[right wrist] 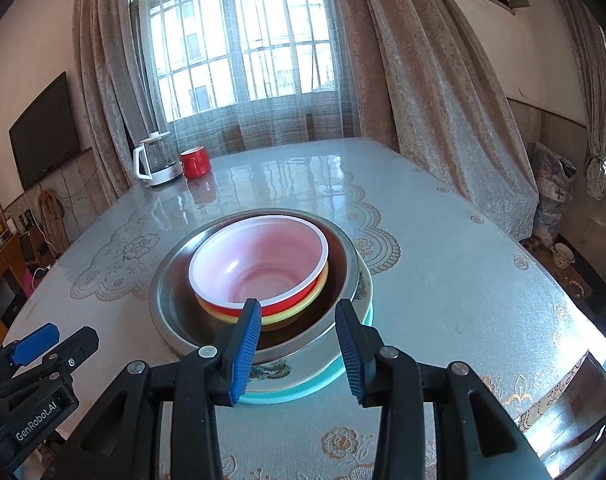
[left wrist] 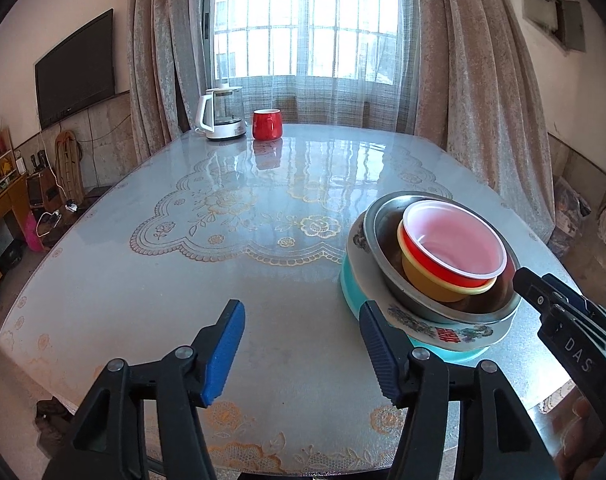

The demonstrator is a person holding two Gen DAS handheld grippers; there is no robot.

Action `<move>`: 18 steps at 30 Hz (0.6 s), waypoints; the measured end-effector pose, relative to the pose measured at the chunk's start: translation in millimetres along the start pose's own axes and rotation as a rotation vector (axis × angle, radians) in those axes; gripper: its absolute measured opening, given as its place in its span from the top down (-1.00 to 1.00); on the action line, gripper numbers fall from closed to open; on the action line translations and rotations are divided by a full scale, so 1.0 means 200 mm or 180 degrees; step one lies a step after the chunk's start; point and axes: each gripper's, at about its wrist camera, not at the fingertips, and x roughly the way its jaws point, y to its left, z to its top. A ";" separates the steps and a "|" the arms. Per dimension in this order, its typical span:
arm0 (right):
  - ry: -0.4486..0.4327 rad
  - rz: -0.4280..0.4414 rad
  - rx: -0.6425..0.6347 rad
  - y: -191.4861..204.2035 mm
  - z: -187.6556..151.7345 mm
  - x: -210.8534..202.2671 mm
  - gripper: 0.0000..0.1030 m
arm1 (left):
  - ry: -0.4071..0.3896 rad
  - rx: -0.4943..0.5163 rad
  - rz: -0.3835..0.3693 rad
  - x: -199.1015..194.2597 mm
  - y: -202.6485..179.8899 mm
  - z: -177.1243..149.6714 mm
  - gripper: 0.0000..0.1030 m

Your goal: Organize plates and bowls

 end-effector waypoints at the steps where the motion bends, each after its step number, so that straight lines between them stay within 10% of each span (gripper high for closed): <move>1: -0.0011 -0.0002 0.0005 0.00 0.00 0.00 0.25 | -0.0006 0.0010 -0.0001 0.00 0.00 0.00 -0.20; 18: -0.0010 0.0006 0.0055 -0.02 0.01 -0.02 0.24 | -0.0023 0.0053 0.0007 -0.01 -0.04 -0.02 -0.36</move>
